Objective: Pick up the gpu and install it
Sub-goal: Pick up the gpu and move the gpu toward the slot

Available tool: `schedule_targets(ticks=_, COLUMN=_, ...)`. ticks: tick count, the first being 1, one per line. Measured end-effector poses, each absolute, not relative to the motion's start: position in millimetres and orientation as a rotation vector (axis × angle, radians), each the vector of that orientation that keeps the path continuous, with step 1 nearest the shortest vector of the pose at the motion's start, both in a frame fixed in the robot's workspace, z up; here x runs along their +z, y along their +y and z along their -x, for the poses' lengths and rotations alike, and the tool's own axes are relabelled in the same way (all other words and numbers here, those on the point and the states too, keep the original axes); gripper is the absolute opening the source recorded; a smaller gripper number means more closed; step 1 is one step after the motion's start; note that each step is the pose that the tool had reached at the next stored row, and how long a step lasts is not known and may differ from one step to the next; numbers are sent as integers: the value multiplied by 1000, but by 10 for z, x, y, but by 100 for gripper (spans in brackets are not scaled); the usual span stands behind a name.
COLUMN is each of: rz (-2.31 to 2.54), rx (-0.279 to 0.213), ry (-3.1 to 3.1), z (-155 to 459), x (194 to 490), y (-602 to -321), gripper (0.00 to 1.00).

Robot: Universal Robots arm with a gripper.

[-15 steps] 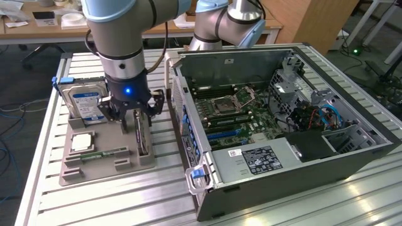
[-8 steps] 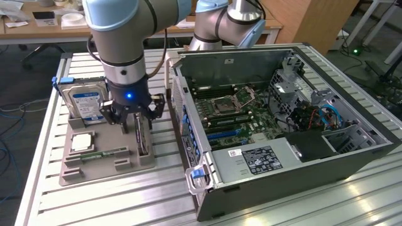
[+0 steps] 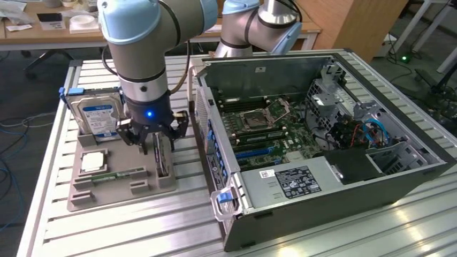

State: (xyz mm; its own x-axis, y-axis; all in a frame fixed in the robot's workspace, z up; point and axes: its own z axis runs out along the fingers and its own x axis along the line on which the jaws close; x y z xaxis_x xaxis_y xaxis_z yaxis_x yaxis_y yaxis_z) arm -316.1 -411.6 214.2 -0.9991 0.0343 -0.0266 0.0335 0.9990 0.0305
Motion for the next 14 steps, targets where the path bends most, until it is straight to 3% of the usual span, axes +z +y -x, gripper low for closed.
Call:
schedule_targets(ticks=8, rz=-53, rx=47, ry=3114, z=3161, x=2142, y=-4116, gripper=64)
schedule_targets(ticks=9, rz=-53, rx=47, ry=3114, z=3161, x=2142, y=-4116, gripper=63)
schedule_targets(ticks=11, rz=-53, rx=47, ry=3114, z=3161, x=2142, y=-4116, gripper=51)
schedule_targets(ticks=13, rz=-53, rx=47, ry=3114, z=3161, x=2142, y=-4116, gripper=51)
schedule_targets(ticks=14, rz=-53, rx=47, ry=3114, z=3161, x=2142, y=-4116, gripper=44)
